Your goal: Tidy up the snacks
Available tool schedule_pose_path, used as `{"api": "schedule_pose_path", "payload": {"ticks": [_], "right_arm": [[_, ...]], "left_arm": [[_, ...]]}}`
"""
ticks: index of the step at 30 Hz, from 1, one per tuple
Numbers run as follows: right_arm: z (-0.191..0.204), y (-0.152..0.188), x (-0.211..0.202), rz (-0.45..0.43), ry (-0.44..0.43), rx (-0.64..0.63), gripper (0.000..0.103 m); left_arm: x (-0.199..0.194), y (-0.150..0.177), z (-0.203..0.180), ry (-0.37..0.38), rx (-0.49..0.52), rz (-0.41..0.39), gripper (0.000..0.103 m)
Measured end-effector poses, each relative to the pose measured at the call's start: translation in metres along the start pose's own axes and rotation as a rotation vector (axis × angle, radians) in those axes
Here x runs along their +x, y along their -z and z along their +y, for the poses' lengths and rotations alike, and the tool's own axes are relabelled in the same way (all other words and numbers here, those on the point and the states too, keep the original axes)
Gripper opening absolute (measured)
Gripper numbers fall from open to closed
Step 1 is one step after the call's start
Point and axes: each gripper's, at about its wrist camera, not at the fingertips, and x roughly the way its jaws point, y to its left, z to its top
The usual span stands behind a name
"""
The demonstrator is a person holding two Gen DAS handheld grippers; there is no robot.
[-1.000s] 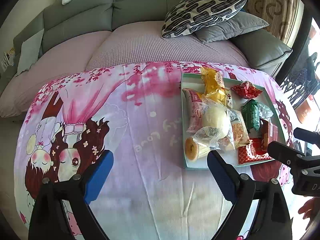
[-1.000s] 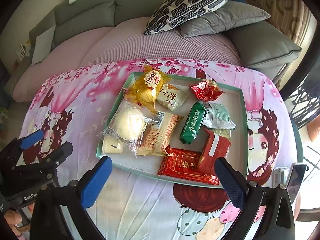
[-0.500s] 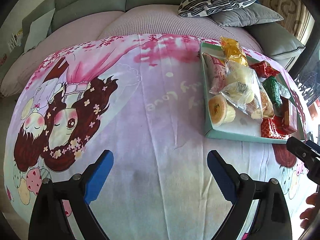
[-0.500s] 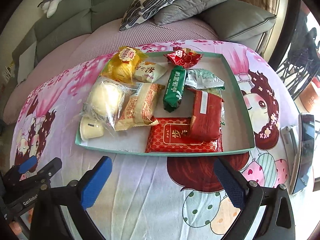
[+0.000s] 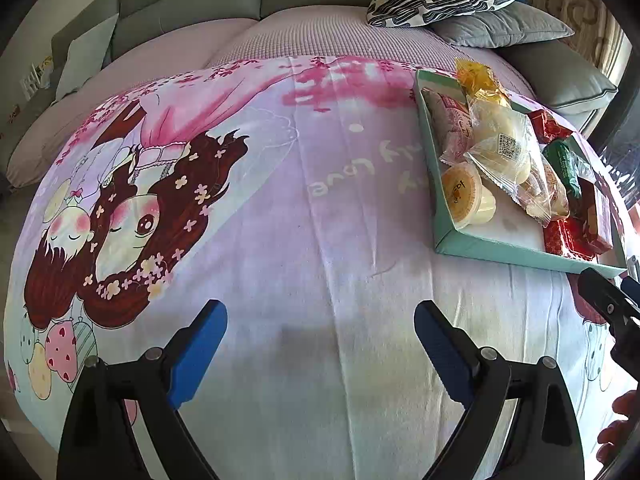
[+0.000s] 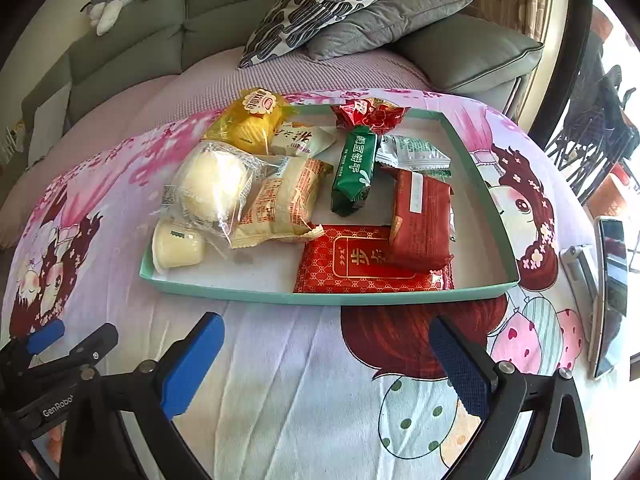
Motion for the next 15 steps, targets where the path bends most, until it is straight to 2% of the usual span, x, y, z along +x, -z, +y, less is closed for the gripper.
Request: {"api": "schedule_pose_path", "payload": {"ticks": [15], "right_arm": [[0.016,0.005,0.013,0.001,0.015,-0.054,0.103]], "left_arm": [[0.007,0.003,0.01,-0.054,-0.016,-0.013,0.095]]}}
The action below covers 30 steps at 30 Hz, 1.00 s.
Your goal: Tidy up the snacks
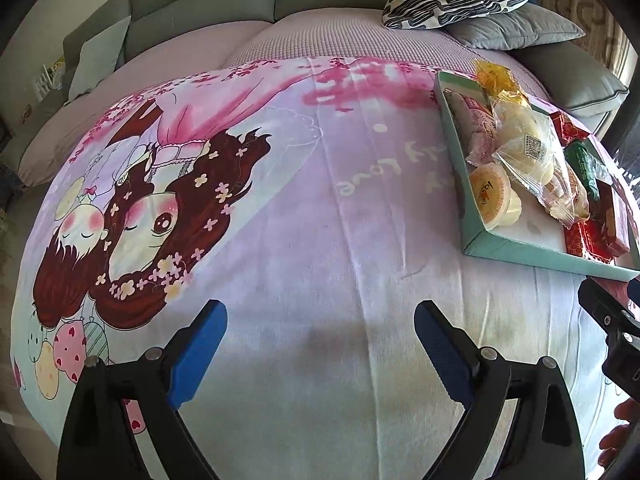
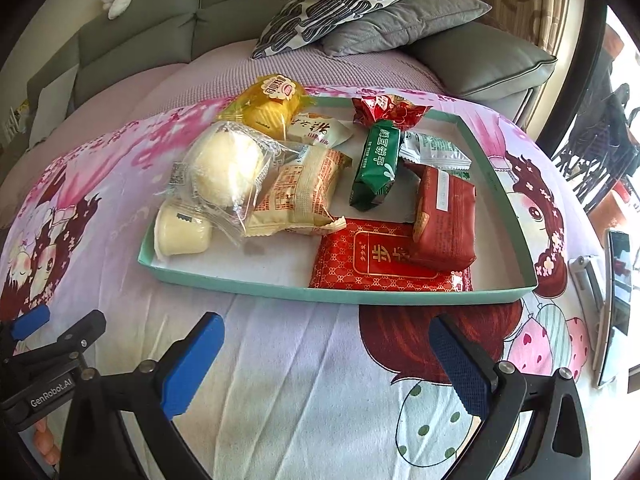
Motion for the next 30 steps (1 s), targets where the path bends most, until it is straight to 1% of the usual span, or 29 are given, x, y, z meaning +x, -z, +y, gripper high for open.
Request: {"api": "schedule_pose_path", "payload": {"ticks": [17,30], "right_arm": [[0.0045,-0.0008,-0.0038,-0.009,-0.003,-0.018,0.103],[0.0087,-0.001,-0.0068,-0.013,-0.002,-0.029,0.103]], "left_arm": [[-0.0059,-0.0034,0.0059,-0.028,-0.017,-0.032,0.095],[-0.0088,-0.0037,0.0067,-0.027,-0.022,-0.043,0.095]]}}
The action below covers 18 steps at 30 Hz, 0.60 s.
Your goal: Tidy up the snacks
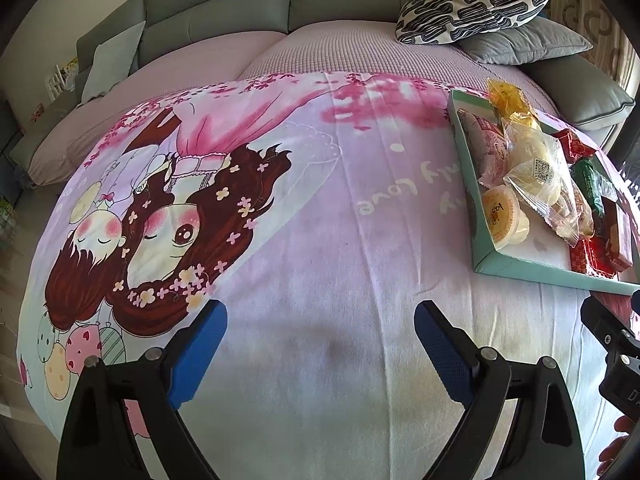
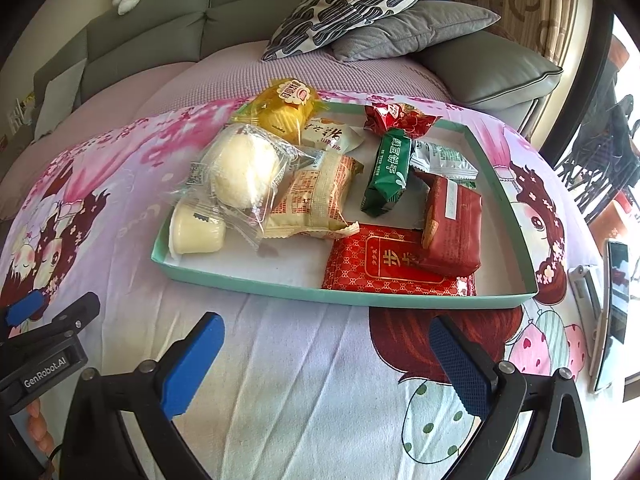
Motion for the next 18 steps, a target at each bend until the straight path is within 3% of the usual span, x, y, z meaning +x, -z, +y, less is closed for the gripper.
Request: {"api": "schedule_pose_path", "payload": {"ticks": [18], "right_arm": [[-0.0031,-0.0002,-0.0018,-0.001,-0.001,0.007,0.103]], "left_arm": [[-0.0013,0.0007,-0.0056,-0.006,0.02,-0.006,0.095]]}}
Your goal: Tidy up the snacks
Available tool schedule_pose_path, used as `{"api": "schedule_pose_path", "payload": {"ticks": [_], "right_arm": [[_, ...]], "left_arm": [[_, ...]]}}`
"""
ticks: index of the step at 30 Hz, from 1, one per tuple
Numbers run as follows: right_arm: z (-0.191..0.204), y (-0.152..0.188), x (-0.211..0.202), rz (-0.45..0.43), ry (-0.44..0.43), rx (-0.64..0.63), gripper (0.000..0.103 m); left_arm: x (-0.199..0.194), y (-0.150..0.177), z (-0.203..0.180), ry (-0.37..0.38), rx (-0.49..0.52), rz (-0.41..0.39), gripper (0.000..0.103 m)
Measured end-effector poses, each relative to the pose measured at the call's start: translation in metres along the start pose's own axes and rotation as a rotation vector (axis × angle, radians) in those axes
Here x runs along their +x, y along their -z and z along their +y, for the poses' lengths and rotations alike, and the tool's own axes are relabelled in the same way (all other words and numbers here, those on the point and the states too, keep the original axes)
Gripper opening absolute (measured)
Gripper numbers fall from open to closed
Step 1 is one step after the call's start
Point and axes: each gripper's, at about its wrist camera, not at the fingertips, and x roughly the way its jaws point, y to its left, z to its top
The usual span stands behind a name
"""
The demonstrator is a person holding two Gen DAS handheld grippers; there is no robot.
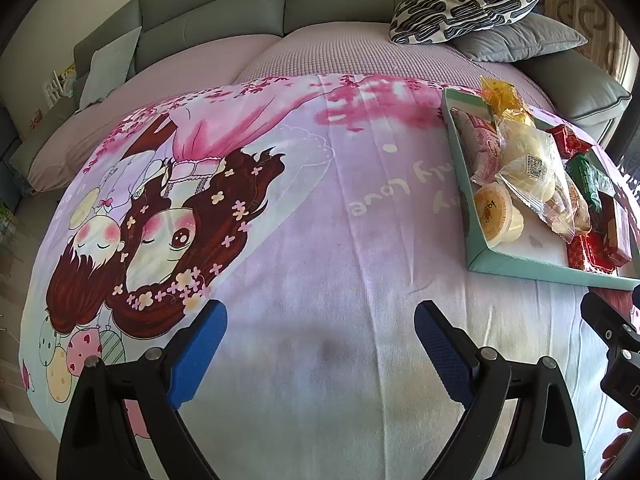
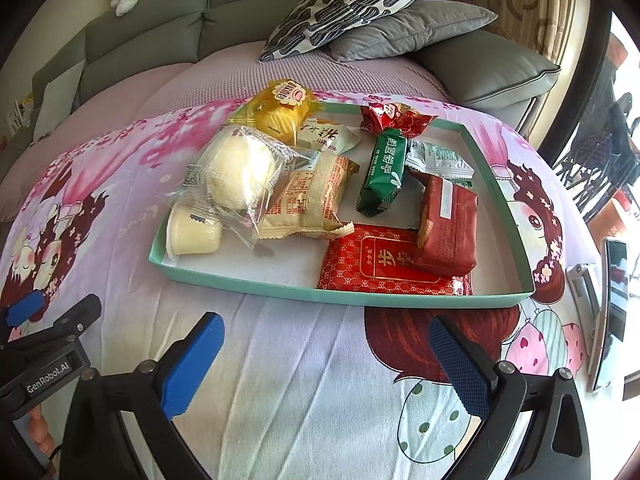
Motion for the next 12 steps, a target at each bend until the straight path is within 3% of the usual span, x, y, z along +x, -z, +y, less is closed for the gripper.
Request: {"api": "schedule_pose_path", "payload": {"ticks": [12], "right_arm": [[0.0043,-0.001,-0.0006,0.0,-0.003,-0.013,0.103]], "left_arm": [[-0.0048,0.0004,-0.0032,0.028,0.027,-0.017,0.095]]}}
